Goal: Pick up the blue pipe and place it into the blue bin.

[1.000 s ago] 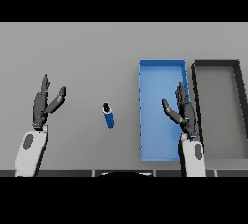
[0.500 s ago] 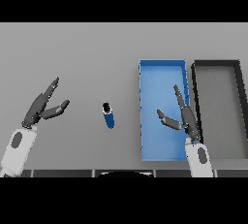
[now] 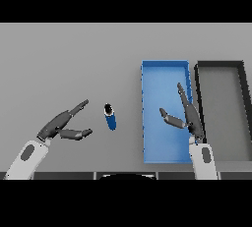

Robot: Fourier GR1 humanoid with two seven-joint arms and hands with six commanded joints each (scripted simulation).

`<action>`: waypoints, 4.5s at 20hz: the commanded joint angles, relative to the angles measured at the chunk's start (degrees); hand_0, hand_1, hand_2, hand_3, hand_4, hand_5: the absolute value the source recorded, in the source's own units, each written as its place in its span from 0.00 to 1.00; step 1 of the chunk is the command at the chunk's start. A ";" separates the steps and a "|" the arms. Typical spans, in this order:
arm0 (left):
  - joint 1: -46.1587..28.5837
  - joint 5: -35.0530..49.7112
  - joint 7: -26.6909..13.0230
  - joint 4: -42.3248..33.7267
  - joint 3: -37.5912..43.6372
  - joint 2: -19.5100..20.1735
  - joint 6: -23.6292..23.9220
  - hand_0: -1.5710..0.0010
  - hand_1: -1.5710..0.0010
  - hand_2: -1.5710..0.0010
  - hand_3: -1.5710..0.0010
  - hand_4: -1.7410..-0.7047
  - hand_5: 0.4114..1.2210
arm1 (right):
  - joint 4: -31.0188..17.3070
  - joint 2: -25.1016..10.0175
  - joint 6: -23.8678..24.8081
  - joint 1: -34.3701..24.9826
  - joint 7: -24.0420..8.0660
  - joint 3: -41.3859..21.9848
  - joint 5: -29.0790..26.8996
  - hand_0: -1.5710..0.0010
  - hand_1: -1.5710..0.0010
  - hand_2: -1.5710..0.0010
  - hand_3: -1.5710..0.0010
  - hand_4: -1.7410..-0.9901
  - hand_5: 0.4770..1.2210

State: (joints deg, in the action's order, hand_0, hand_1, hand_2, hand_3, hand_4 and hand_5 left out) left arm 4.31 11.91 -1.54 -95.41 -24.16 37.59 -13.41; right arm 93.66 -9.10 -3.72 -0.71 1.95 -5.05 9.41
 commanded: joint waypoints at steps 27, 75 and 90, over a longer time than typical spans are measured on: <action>9.91 -4.28 8.26 21.62 -5.56 -26.31 2.72 0.89 0.74 0.63 0.62 0.42 0.46 | -0.24 0.07 -0.19 1.64 0.97 0.12 0.12 1.00 1.00 1.00 1.00 0.73 0.11; 9.89 -11.11 6.05 5.86 -3.97 -32.79 -1.11 0.00 0.00 0.00 0.00 0.26 1.00 | 10.46 -14.63 -25.99 -14.11 -2.61 -1.57 -21.89 1.00 1.00 1.00 1.00 0.71 0.08; 10.63 -13.16 5.06 7.21 -1.55 -35.99 -4.98 0.00 0.00 0.00 0.00 0.26 1.00 | 9.01 -9.24 -33.70 -27.29 -15.22 -13.73 -26.62 1.00 1.00 1.00 1.00 0.73 0.05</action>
State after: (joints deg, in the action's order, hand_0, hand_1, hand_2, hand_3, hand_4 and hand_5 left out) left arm 14.94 -1.29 3.60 -88.19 -25.72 1.60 -18.49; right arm 102.67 -18.30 -37.40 -28.04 -13.34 -18.80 -17.19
